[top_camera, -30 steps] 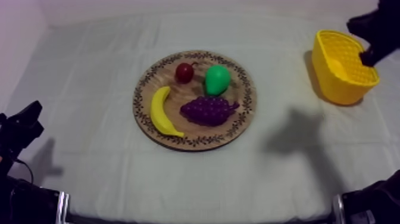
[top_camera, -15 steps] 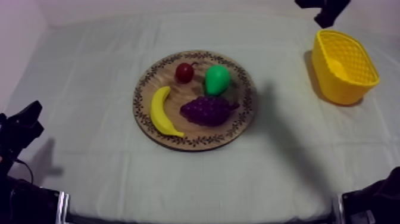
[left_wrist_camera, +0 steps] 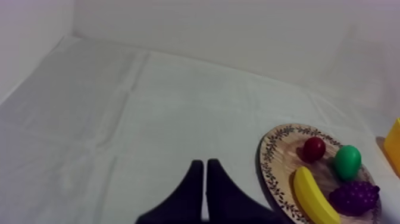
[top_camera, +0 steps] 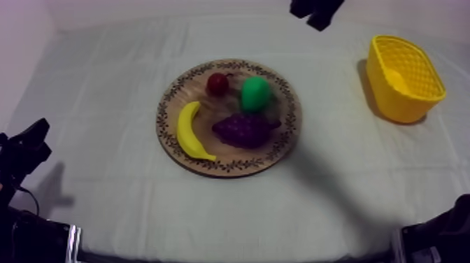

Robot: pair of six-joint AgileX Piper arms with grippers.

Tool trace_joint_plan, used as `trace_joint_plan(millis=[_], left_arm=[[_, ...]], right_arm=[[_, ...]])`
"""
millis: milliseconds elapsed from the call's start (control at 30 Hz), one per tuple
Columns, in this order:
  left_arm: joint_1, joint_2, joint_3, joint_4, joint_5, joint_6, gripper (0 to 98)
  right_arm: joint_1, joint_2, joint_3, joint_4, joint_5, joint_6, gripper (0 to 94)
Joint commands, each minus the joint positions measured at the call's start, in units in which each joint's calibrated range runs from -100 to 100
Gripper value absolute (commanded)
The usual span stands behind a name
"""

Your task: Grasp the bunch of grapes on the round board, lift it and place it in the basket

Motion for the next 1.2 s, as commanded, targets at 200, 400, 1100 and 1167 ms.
trace_joint_plan(millis=[200,400,1100,1167], left_arm=[[0.0,0.0,0.0,-0.03,0.0,0.0,0.1],[0.0,0.0,0.0,-0.03,0.0,0.0,0.1],[0.0,0.0,0.0,-0.03,0.0,0.0,0.1],[0.0,0.0,0.0,-0.03,0.0,0.0,0.1]], right_arm=[[-3.2,7.7,-6.0,0.7,4.7,-1.3,0.7],[-5.4,11.4,-8.2,2.5,8.1,-1.3,0.7],[-7.0,15.9,-5.5,3.2,8.8,-1.1,42.9],[-6.9,15.9,-5.0,3.2,8.7,-0.9,55.1]])
